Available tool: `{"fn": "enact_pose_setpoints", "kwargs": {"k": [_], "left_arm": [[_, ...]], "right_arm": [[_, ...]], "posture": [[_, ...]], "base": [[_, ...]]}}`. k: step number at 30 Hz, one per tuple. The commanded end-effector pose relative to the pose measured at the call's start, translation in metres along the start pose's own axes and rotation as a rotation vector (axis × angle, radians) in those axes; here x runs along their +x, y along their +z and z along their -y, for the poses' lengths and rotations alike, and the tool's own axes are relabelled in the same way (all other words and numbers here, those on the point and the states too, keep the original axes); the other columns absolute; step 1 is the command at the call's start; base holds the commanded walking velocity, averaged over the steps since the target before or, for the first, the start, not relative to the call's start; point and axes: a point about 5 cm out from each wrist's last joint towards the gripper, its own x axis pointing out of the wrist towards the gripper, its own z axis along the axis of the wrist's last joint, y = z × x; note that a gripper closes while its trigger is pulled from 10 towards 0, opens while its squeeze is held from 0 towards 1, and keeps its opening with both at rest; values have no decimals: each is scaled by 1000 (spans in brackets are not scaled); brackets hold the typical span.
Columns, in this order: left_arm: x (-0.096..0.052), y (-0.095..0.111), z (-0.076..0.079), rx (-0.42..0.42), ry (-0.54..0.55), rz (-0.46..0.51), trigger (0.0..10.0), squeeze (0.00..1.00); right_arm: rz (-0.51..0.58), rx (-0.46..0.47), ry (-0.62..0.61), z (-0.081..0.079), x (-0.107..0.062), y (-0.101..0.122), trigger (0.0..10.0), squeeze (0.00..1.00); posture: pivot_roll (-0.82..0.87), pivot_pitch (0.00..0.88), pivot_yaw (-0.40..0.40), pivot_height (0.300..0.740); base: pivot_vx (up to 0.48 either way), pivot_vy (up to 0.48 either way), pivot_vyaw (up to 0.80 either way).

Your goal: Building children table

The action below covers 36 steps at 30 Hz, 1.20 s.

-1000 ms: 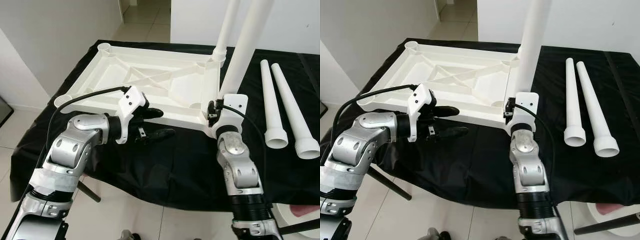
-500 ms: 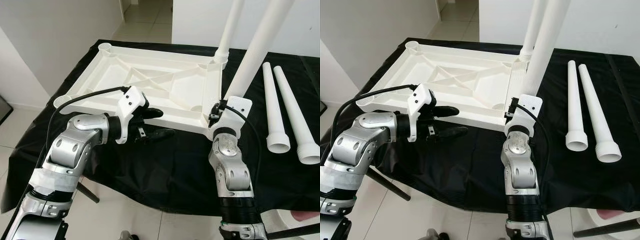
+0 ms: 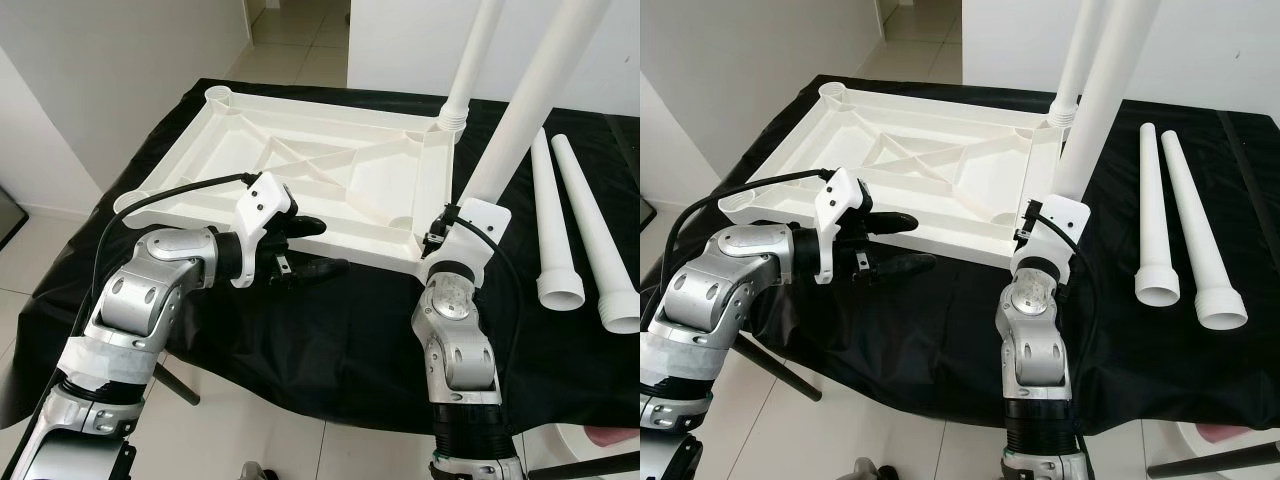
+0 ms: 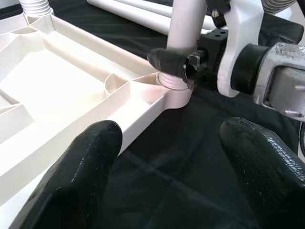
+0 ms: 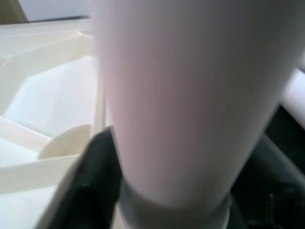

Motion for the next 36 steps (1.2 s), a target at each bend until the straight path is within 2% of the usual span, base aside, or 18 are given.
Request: {"fn": "enact_pose_setpoints", "kwargs": {"k": [1,2,3,5,6,7,9,10,11,14,23,25,26,29,30,32,33,36], "left_arm": [[-3,1,-4,2,71,-5,10000,0],[-3,1,-4,3,71,-5,10000,0],[-3,1,-4,3,72,-6,10000,0],[-3,1,-4,3,72,-6,10000,0],[-3,1,-4,3,72,-6,10000,0],[-3,1,-4,3,72,-6,10000,0],[-3,1,-5,3,73,-6,10000,0],[-3,1,-5,3,73,-6,10000,0],[-3,1,-5,3,74,-7,10000,0],[-4,1,-5,4,75,-6,10000,0],[-4,2,-5,3,77,-6,10000,0],[-4,2,-5,3,79,-5,10000,0],[-4,2,-5,3,79,-5,10000,0],[-4,3,-6,5,79,-4,10000,0],[-4,3,-6,5,79,-4,10000,0],[-3,4,-6,9,77,1,10000,0],[-3,4,-6,9,77,1,10000,0],[-2,6,-7,11,76,5,10000,0]], "right_arm": [[-180,-44,-25,12,0,-38,10000,1000],[-155,-34,30,7,1,-34,10000,1000],[-125,12,107,0,1,-27,10000,0],[-103,41,155,-4,0,-22,10000,0],[-64,49,228,-10,-1,-15,10000,0],[-64,49,228,-10,-1,-15,10000,0],[48,54,371,-18,-4,4,10000,0],[48,54,371,-18,-4,4,10000,0],[106,40,403,-18,-4,12,10000,0],[186,-7,407,-11,-1,24,10000,0],[231,-71,402,5,10,33,10000,0],[192,-101,520,9,15,31,10000,0],[192,-101,520,9,15,31,10000,0],[146,-158,736,10,14,27,10000,0],[146,-158,736,10,14,27,10000,0],[118,-209,842,14,18,25,10000,0],[118,-209,842,14,18,25,10000,0],[149,-288,873,19,28,30,10000,0]], "posture": [[-97,148,102,740],[-97,148,102,740],[-97,148,102,740],[-97,148,102,740],[-97,148,102,740],[-97,148,102,740],[-97,147,103,740],[-97,147,103,740],[-97,147,103,740],[-97,147,103,740],[-97,149,102,740],[-102,150,106,740],[-102,150,106,740],[-102,149,107,740],[-102,149,107,740],[-104,148,107,740],[-104,148,107,740],[-102,147,107,740]], "base": [[0,0,0],[0,0,0],[0,0,0],[0,0,0],[0,0,0],[0,0,0],[0,0,0],[0,0,0],[0,0,0],[0,0,0],[0,0,0],[0,0,0],[0,0,0],[0,0,0],[0,0,0],[0,0,0],[0,0,0],[0,0,0]]}}
